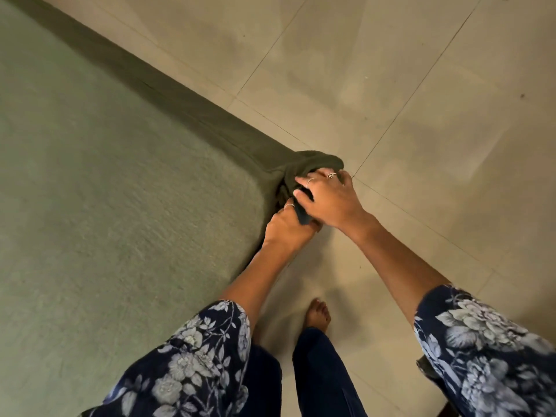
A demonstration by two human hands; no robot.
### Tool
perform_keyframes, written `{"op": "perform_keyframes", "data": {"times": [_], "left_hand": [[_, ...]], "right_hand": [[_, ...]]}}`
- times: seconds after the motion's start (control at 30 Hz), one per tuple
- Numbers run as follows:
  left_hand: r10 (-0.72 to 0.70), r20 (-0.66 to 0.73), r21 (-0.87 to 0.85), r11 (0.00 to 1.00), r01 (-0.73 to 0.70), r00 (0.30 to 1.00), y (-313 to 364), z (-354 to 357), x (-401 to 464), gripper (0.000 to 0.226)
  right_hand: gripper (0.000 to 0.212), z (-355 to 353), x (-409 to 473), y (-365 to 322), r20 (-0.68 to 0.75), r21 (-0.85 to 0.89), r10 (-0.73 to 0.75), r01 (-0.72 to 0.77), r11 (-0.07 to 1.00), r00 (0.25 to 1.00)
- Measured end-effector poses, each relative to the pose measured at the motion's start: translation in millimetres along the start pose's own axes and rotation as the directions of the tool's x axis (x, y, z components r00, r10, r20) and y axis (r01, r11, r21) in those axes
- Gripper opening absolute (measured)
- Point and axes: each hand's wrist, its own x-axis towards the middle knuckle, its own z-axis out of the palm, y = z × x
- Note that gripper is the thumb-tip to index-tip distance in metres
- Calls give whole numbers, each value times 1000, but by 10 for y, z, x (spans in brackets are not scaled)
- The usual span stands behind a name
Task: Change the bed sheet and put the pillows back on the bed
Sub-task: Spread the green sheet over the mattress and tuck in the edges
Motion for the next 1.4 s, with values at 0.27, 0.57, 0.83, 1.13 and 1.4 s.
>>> {"op": "perform_keyframes", "data": {"times": [0.27,0.57,0.83,1.13,1.4], "left_hand": [[-106,130,9,994,106,986,-61,-40,146,60],[-123,258,-100,983,153,958,-93,-98,258,70],[-157,223,78,987,143,962,78,-106,429,43],[-34,100,297,955,3,994,337,-182,461,55],[2,102,416,908,-45,995,505,-192,553,50]], "right_hand": [[40,-160,488,-349,405,-295,216,-97,950,888],[21,-81,594,-17,82,274,389,-396,877,918],[45,105,1044,216,623,483,688,-875,36,372],[11,-260,1453,-10,0,698,339,-243,674,941],[46,41,1324,629,410,83,611,-695,714,677]]}}
